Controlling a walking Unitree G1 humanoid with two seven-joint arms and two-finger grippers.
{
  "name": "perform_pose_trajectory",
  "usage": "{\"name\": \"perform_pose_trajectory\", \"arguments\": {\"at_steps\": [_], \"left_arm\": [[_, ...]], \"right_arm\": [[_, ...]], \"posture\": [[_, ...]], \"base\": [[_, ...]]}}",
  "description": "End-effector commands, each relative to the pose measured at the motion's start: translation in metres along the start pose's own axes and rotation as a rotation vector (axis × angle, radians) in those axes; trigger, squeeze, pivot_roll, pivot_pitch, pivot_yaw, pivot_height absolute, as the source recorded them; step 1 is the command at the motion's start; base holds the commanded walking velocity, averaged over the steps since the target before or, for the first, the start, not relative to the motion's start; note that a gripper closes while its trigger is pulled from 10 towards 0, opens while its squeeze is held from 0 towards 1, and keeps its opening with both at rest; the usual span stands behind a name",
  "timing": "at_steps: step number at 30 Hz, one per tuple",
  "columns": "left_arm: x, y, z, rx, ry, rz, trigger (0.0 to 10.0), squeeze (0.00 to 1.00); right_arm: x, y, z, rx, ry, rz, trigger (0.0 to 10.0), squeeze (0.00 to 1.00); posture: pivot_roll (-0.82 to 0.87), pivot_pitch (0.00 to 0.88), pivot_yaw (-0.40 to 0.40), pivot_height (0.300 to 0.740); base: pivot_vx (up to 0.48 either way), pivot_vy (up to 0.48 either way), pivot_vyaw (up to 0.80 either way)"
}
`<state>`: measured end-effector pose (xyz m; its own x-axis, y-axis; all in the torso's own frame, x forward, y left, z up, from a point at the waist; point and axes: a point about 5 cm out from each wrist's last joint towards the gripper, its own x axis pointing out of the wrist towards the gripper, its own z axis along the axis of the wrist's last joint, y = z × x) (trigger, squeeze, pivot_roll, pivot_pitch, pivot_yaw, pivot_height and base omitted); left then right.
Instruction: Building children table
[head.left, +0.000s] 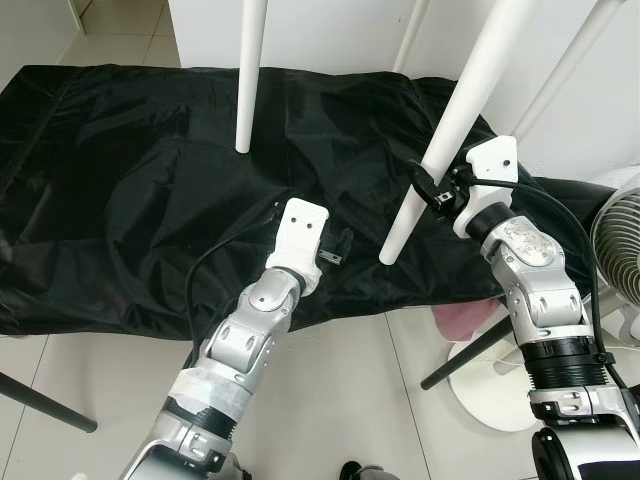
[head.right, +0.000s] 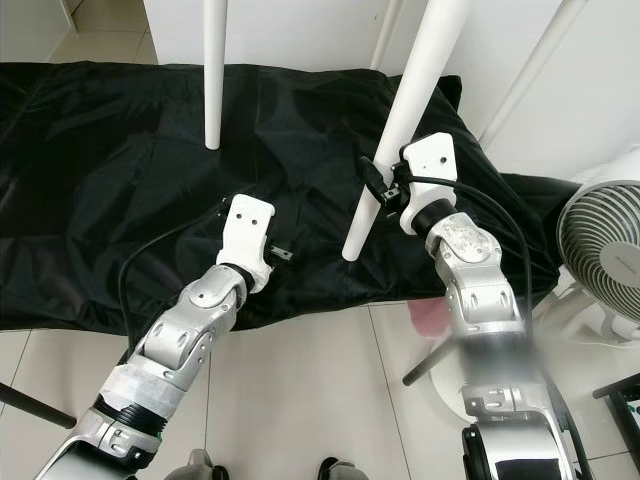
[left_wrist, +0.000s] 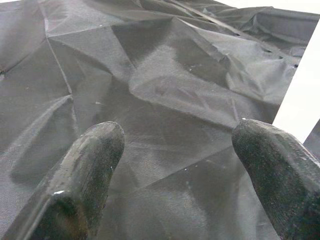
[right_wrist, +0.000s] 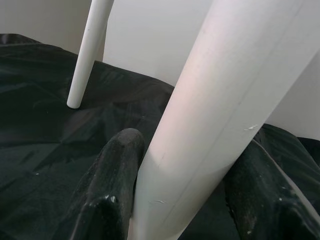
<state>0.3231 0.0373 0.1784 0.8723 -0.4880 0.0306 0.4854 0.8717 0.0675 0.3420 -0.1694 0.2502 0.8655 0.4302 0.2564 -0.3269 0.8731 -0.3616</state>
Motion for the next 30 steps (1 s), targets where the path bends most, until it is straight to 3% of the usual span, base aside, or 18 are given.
{"name": "perform_pose_trajectory", "arguments": {"at_steps": [1, 13, 17, 21, 30], "left_arm": [[0.001, -0.002, -0.003, 0.008, 0.021, -0.038, 10.0, 0.0], [0.005, 0.004, 0.008, 0.04, -0.009, -0.04, 10.0, 0.0], [0.005, 0.003, 0.007, 0.043, -0.01, -0.041, 10.0, 0.0], [0.004, 0.002, 0.007, 0.04, -0.008, -0.045, 10.0, 0.0], [0.004, 0.001, 0.006, 0.036, -0.006, -0.048, 10.0, 0.0]], "right_arm": [[0.008, 0.009, 0.028, -0.178, -0.095, 0.093, 10.0, 0.0], [0.008, 0.011, 0.027, -0.162, -0.094, 0.097, 10.0, 0.0], [0.008, 0.014, 0.021, -0.017, -0.095, 0.059, 10.0, 0.0], [0.009, 0.015, 0.019, 0.041, -0.096, 0.045, 10.0, 0.0], [0.01, 0.013, 0.018, 0.085, -0.099, 0.032, 10.0, 0.0]], "posture": [[0.04, 0.083, -0.085, 0.74], [0.04, 0.083, -0.09, 0.74], [0.04, 0.082, -0.092, 0.74], [0.04, 0.082, -0.092, 0.74], [0.04, 0.078, -0.092, 0.74]], "base": [[0.0, 0.0, 0.0], [0.0, 0.0, 0.0], [0.0, 0.0, 0.0], [0.0, 0.0, 0.0], [0.0, 0.0, 0.0]]}}
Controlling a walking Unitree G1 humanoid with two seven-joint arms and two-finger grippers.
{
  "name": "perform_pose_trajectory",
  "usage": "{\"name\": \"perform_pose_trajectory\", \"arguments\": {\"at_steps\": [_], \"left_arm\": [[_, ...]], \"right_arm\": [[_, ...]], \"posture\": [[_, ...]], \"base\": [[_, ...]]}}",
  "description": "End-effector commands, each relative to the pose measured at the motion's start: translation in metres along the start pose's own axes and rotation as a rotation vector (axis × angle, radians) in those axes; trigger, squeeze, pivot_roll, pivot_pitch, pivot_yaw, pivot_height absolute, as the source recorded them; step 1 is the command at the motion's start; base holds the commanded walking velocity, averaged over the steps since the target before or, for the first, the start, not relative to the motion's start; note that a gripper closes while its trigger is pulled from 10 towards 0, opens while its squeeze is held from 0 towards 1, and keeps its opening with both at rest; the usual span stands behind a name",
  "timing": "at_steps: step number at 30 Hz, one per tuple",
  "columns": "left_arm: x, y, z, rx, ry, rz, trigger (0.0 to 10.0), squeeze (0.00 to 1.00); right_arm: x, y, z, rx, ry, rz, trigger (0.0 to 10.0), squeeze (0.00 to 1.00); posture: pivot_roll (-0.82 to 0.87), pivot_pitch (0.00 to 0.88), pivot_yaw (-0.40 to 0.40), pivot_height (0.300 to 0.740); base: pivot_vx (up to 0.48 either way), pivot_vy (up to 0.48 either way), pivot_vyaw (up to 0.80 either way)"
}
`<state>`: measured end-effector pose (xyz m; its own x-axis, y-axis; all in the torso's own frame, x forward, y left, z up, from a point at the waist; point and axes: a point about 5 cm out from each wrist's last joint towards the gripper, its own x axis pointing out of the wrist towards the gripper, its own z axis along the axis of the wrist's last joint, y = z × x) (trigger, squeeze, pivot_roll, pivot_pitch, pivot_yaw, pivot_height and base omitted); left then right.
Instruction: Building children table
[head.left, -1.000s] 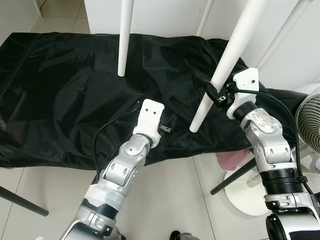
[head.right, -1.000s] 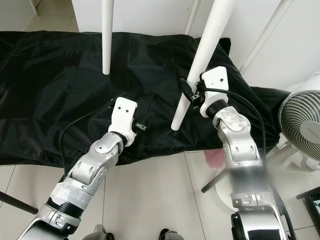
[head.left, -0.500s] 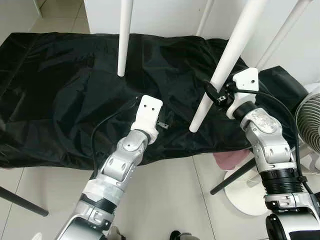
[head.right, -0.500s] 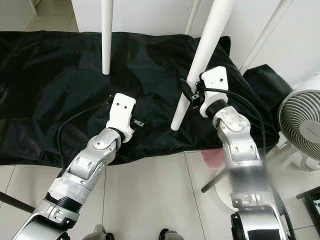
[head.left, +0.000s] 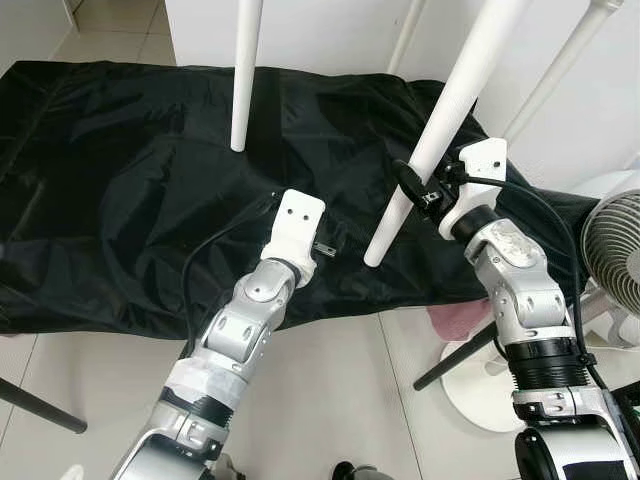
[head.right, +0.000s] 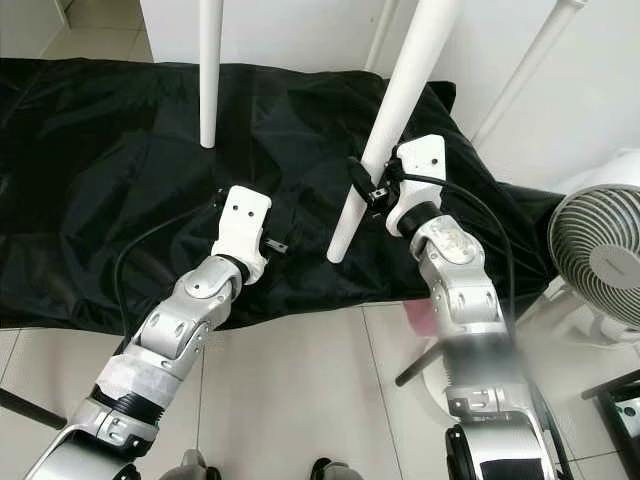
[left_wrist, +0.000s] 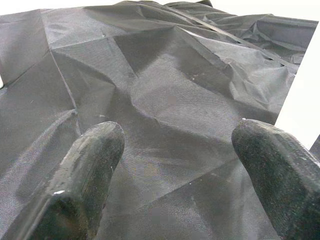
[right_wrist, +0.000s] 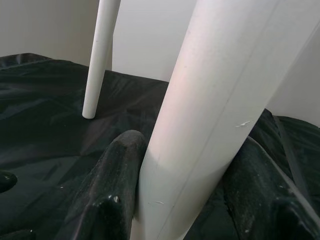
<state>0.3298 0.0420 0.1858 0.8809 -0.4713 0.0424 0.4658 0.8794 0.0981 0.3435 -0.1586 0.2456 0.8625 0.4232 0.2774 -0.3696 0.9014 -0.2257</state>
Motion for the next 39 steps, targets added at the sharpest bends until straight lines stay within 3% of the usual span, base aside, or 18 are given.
{"name": "perform_pose_trajectory", "arguments": {"at_steps": [1, 13, 38, 39], "left_arm": [[0.0004, -0.0074, -0.0001, 0.004, 0.003, -0.068, 10.0, 0.0], [0.0002, -0.01, -0.0017, 0.0, 0.005, -0.069, 10.0, 0.0], [0.0, -0.0142, -0.0023, -0.012, 0.005, -0.068, 10.0, 0.0], [0.0, -0.0143, -0.0021, -0.014, 0.004, -0.067, 10.0, 0.0]], "right_arm": [[0.006, 0.0049, 0.0201, -0.052, -0.078, 0.048, 10.0, 0.0], [0.0076, 0.0071, 0.0199, 0.013, -0.083, 0.049, 10.0, 0.0], [0.0128, 0.0088, 0.0195, 0.064, -0.078, 0.055, 10.0, 0.0], [0.014, 0.0087, 0.0197, 0.102, -0.084, 0.05, 10.0, 1.0]], "posture": [[0.04, 0.078, -0.092, 0.74], [0.05, 0.07, -0.1, 0.74], [0.06, 0.061, -0.117, 0.74], [0.06, 0.061, -0.117, 0.74]], "base": [[0.0, 0.0, 0.0], [0.0, 0.0, 0.0], [0.0, 0.0, 0.0], [0.0, 0.0, 0.0]]}}
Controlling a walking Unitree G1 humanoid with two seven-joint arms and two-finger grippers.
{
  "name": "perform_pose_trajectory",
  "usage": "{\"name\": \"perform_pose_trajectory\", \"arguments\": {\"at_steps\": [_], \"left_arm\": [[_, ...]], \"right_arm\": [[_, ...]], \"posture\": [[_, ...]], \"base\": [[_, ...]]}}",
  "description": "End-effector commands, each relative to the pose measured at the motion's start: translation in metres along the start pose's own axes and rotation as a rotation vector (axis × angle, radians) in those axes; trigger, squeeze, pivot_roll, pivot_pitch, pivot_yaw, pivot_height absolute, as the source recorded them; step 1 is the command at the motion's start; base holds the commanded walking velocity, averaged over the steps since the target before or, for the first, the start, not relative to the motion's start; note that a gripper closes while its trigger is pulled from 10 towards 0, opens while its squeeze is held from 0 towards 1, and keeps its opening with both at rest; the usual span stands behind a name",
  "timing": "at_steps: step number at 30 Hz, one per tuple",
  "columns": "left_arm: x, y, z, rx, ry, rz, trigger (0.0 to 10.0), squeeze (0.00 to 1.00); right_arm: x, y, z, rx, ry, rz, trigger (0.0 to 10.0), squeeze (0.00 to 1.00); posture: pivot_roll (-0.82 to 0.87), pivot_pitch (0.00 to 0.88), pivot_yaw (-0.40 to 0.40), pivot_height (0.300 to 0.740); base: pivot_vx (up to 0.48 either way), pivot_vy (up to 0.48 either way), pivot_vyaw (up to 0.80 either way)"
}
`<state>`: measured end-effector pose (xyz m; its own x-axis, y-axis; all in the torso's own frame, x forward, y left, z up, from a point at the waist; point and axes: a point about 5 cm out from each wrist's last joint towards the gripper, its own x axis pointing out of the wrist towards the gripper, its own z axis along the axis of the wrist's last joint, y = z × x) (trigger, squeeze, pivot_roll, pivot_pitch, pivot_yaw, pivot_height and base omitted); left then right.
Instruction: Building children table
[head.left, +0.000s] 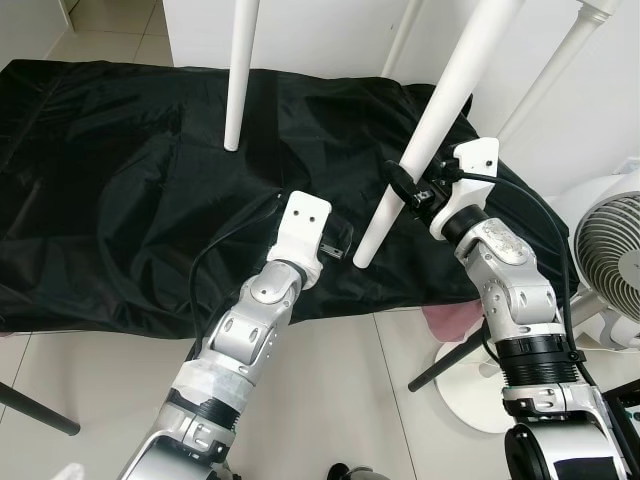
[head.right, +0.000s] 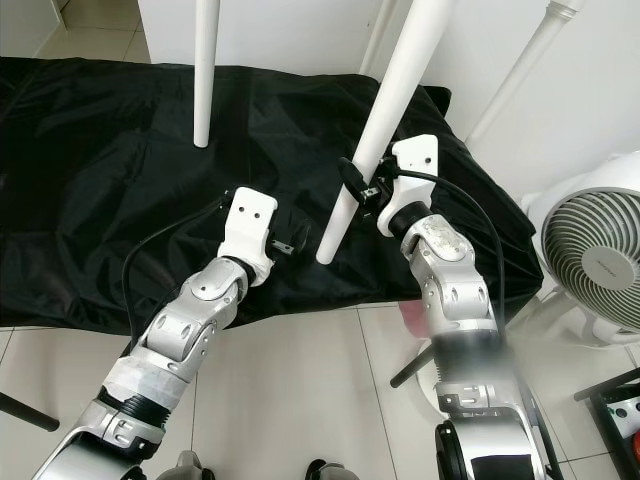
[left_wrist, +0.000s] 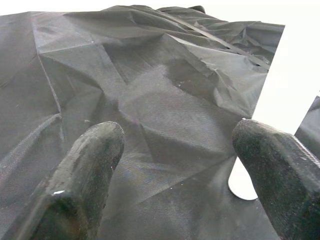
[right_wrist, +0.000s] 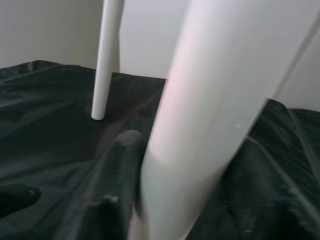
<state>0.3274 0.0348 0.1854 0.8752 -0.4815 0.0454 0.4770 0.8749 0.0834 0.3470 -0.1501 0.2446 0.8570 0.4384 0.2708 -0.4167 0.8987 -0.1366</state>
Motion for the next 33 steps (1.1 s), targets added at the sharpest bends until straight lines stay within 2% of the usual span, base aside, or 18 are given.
{"name": "perform_pose_trajectory", "arguments": {"at_steps": [1, 3, 4, 5, 6, 8, 9, 11, 15, 26, 27, 29, 33], "left_arm": [[-0.001, -0.007, -0.002, 0.001, 0.008, -0.056, 10.0, 0.0], [-0.001, -0.007, -0.002, -0.001, 0.007, -0.055, 10.0, 0.0], [-0.001, -0.007, -0.002, -0.001, 0.007, -0.055, 10.0, 0.0], [0.0, -0.006, -0.002, -0.004, 0.006, -0.054, 10.0, 0.0], [0.001, -0.007, -0.002, -0.005, 0.005, -0.055, 10.0, 0.0], [0.001, -0.007, -0.001, -0.006, 0.005, -0.055, 10.0, 0.0], [0.002, -0.008, -0.001, -0.01, 0.003, -0.058, 10.0, 0.0], [0.003, -0.01, 0.0, -0.008, 0.0, -0.063, 10.0, 0.0], [0.003, -0.01, 0.001, -0.023, -0.005, -0.055, 10.0, 0.0], [0.002, -0.006, -0.001, -0.026, -0.002, -0.035, 10.0, 0.0], [0.003, -0.006, -0.001, -0.027, -0.001, -0.033, 10.0, 0.0], [0.003, -0.004, 0.001, -0.029, -0.006, -0.031, 10.0, 0.0], [0.003, -0.004, 0.002, -0.029, -0.009, -0.027, 10.0, 0.0]], "right_arm": [[0.008, 0.004, 0.021, 0.002, -0.086, 0.037, 10.0, 1.0], [0.011, 0.003, 0.022, 0.075, -0.098, 0.022, 10.0, 1.0], [0.011, 0.003, 0.022, 0.075, -0.098, 0.022, 10.0, 1.0], [0.018, -0.001, 0.025, 0.146, -0.112, -0.001, 10.0, 0.55], [0.024, -0.004, 0.029, 0.181, -0.124, -0.013, 10.0, 0.0], [0.028, -0.005, 0.031, 0.202, -0.131, -0.019, 10.0, 0.0], [0.035, -0.004, 0.037, 0.197, -0.147, 0.002, 0.0, 0.0], [0.048, 0.0, 0.048, 0.155, -0.182, 0.052, 0.0, 0.0], [0.058, -0.001, 0.056, 0.132, -0.192, 0.071, 0.0, 0.0], [0.062, 0.005, 0.058, 0.072, -0.19, 0.106, 0.0, 0.0], [0.063, 0.006, 0.059, 0.029, -0.188, 0.105, 0.0, 0.0], [0.065, 0.001, 0.062, -0.069, -0.162, 0.045, 0.0, 0.0], [0.066, -0.007, 0.063, -0.068, -0.157, -0.017, 0.0, 0.0]], "posture": [[0.06, 0.061, -0.117, 0.74], [0.06, 0.058, -0.116, 0.74], [0.06, 0.058, -0.116, 0.74], [0.05, 0.056, -0.112, 0.74], [0.04, 0.055, -0.11, 0.74], [0.04, 0.055, -0.11, 0.74], [0.04, 0.054, -0.106, 0.74], [0.03, 0.054, -0.104, 0.74], [0.05, 0.06, -0.122, 0.74], [0.05, 0.059, -0.124, 0.74], [0.05, 0.057, -0.123, 0.74], [0.05, 0.056, -0.123, 0.74], [0.05, 0.057, -0.123, 0.74]], "base": [[0.0, 0.0, 0.0], [0.0, 0.0, 0.0], [0.0, 0.0, 0.0], [0.0, 0.0, 0.0], [0.0, 0.0, 0.0], [0.0, 0.0, 0.0], [0.0, 0.0, 0.0], [0.0, 0.0, 0.0], [0.0, 0.0, 0.0], [0.0, 0.0, 0.0], [0.0, 0.0, 0.0], [0.0, 0.0, 0.0], [0.0, 0.0, 0.0]]}}
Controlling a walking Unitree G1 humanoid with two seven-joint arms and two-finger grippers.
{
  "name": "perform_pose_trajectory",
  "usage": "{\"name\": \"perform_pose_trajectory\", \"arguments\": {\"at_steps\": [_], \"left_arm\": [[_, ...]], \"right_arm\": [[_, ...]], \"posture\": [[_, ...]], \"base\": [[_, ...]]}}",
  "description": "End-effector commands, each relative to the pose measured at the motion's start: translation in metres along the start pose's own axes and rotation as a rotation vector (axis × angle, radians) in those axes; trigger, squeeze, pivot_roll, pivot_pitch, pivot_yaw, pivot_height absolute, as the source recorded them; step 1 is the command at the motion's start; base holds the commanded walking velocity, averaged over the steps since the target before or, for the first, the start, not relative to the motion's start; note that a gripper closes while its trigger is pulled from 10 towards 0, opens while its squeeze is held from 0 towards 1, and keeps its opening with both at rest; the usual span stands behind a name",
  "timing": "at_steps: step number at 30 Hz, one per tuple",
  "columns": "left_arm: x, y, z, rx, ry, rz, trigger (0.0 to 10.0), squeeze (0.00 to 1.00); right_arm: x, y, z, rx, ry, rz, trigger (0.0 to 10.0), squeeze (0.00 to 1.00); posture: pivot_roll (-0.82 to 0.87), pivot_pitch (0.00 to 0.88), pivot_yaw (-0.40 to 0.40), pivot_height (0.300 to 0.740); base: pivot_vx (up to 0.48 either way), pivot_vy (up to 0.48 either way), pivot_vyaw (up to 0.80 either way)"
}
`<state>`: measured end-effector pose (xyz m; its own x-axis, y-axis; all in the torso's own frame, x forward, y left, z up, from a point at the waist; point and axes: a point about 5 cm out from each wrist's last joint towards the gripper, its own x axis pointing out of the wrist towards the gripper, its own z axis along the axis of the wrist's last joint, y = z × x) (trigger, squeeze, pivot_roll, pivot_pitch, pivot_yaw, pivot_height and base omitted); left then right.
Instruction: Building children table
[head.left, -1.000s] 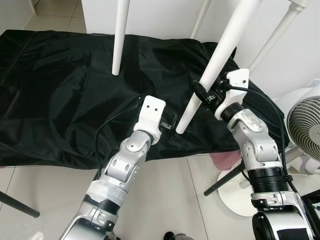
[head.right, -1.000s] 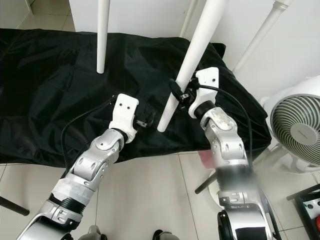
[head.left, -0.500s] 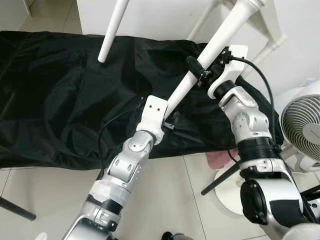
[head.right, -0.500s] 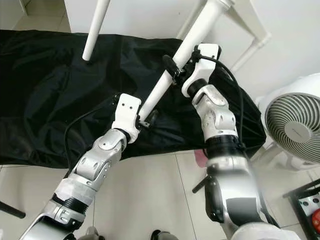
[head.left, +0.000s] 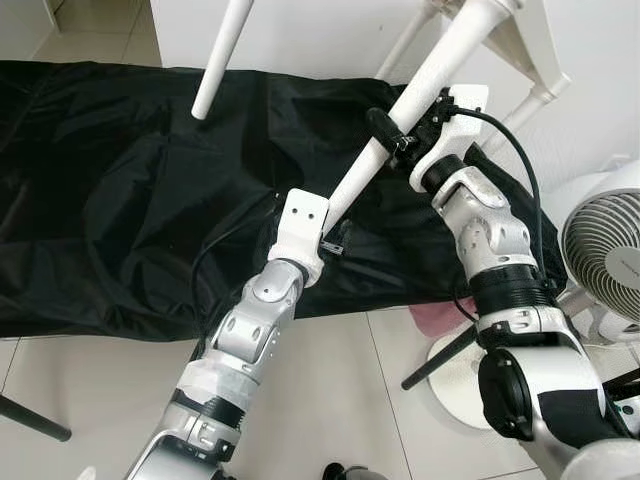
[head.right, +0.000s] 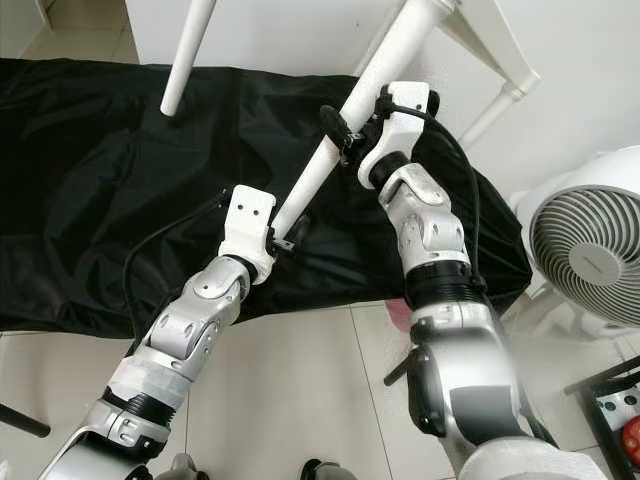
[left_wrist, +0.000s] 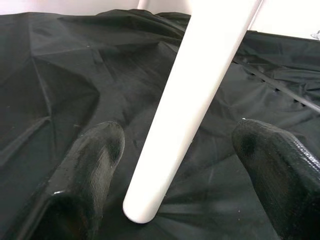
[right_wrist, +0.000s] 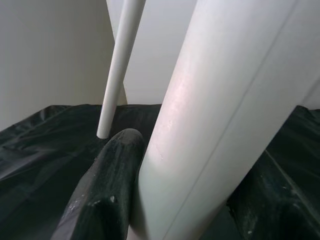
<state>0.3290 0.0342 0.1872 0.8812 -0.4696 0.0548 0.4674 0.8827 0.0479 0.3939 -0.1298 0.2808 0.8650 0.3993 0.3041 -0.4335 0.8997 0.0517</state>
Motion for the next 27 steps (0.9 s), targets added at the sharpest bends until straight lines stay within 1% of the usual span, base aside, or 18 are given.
{"name": "perform_pose_trajectory", "arguments": {"at_steps": [1, 3, 4, 6, 7, 8, 9, 10, 11, 12, 14, 16, 18, 19, 20, 22, 25, 27], "left_arm": [[0.002, -0.003, 0.0, 0.005, -0.001, -0.038, 10.0, 0.0], [0.001, -0.002, 0.0, 0.0, -0.001, -0.032, 10.0, 0.0], [0.001, -0.002, 0.0, -0.004, -0.002, -0.03, 10.0, 0.0], [0.001, -0.001, 0.0, -0.006, -0.003, -0.03, 10.0, 0.0], [0.001, -0.001, 0.0, -0.008, -0.001, -0.028, 10.0, 0.0], [0.001, -0.001, 0.0, -0.008, -0.001, -0.028, 10.0, 0.0], [0.001, -0.001, 0.0, -0.008, -0.001, -0.028, 10.0, 0.0], [0.001, -0.001, 0.0, -0.008, 0.0, -0.028, 10.0, 0.0], [0.001, -0.001, 0.0, -0.008, 0.0, -0.028, 10.0, 0.0], [0.001, -0.001, -0.001, -0.011, 0.002, -0.027, 10.0, 0.0], [0.001, -0.001, -0.001, -0.011, 0.002, -0.027, 10.0, 0.0], [0.001, -0.002, -0.002, -0.016, 0.006, -0.028, 10.0, 0.0], [0.001, -0.002, -0.002, -0.016, 0.006, -0.028, 10.0, 0.0], [0.001, -0.002, -0.002, -0.017, 0.007, -0.028, 10.0, 0.0], [0.0, -0.002, -0.003, -0.02, 0.009, -0.024, 10.0, 0.0], [-0.001, -0.002, -0.003, -0.022, 0.011, -0.021, 10.0, 0.0], [-0.003, -0.002, -0.005, -0.024, 0.017, -0.021, 10.0, 0.0], [-0.003, -0.004, -0.006, -0.027, 0.023, -0.028, 10.0, 0.0]], "right_arm": [[0.008, 0.001, 0.045, -0.277, -0.124, -0.015, 0.0, 0.0], [0.003, -0.015, 0.055, -0.312, -0.13, -0.161, 0.0, 0.0], [0.001, -0.019, 0.06, -0.335, -0.137, -0.194, 0.0, 0.0], [0.0, -0.02, 0.062, -0.346, -0.141, -0.205, 0.0, 0.0], [0.0, -0.02, 0.07, -0.463, -0.158, -0.216, 0.0, 0.0], [0.001, -0.019, 0.076, -0.549, -0.17, -0.222, 0.0, 0.0], [0.001, -0.019, 0.076, -0.549, -0.17, -0.222, 0.0, 0.0], [0.001, -0.018, 0.082, -0.609, -0.18, -0.221, 0.0, 0.0], [0.001, -0.018, 0.082, -0.609, -0.18, -0.221, 0.0, 0.0], [0.004, -0.019, 0.097, -0.622, -0.212, -0.244, 0.0, 0.0], [0.004, -0.019, 0.097, -0.622, -0.212, -0.244, 0.0, 0.0], [0.006, -0.022, 0.12, -0.611, -0.272, -0.302, 0.0, 0.0], [0.006, -0.022, 0.12, -0.611, -0.272, -0.302, 0.0, 0.0], [0.005, -0.023, 0.126, -0.568, -0.293, -0.329, 0.0, 0.0], [0.002, -0.024, 0.122, -0.523, -0.292, -0.358, 0.0, 0.0], [-0.001, -0.025, 0.118, -0.516, -0.293, -0.386, 0.0, 0.0], [-0.005, -0.023, 0.119, -0.516, -0.308, -0.394, 0.0, 0.0], [-0.004, -0.016, 0.124, -0.545, -0.345, -0.348, 0.0, 0.0]], "posture": [[0.05, 0.057, -0.123, 0.74], [0.05, 0.057, -0.122, 0.74], [0.05, 0.058, -0.122, 0.74], [0.05, 0.058, -0.122, 0.74], [0.05, 0.059, -0.12, 0.74], [0.05, 0.061, -0.12, 0.74], [0.05, 0.061, -0.12, 0.74], [0.04, 0.061, -0.12, 0.74], [0.04, 0.061, -0.12, 0.74], [0.04, 0.063, -0.121, 0.74], [0.04, 0.063, -0.121, 0.74], [0.04, 0.064, -0.122, 0.74], [0.04, 0.064, -0.122, 0.74], [0.04, 0.068, -0.126, 0.74], [0.05, 0.074, -0.128, 0.74], [0.05, 0.081, -0.126, 0.74], [0.04, 0.086, -0.12, 0.74], [0.04, 0.094, -0.114, 0.74]], "base": [[0.0, 0.0, 0.0], [0.0, 0.0, 0.0], [0.0, 0.0, 0.0], [0.0, 0.0, 0.0], [0.0, 0.0, 0.0], [0.0, 0.0, 0.0], [0.0, 0.0, 0.0], [0.0, 0.0, 0.0], [0.0, 0.0, 0.0], [0.0, 0.0, 0.0], [0.0, 0.0, 0.0], [0.0, 0.0, 0.0], [0.0, 0.0, 0.0], [0.0, 0.0, 0.0], [0.0, 0.0, 0.0], [0.0, 0.0, 0.0], [0.0, 0.0, 0.0], [0.0, 0.0, 0.0]]}}
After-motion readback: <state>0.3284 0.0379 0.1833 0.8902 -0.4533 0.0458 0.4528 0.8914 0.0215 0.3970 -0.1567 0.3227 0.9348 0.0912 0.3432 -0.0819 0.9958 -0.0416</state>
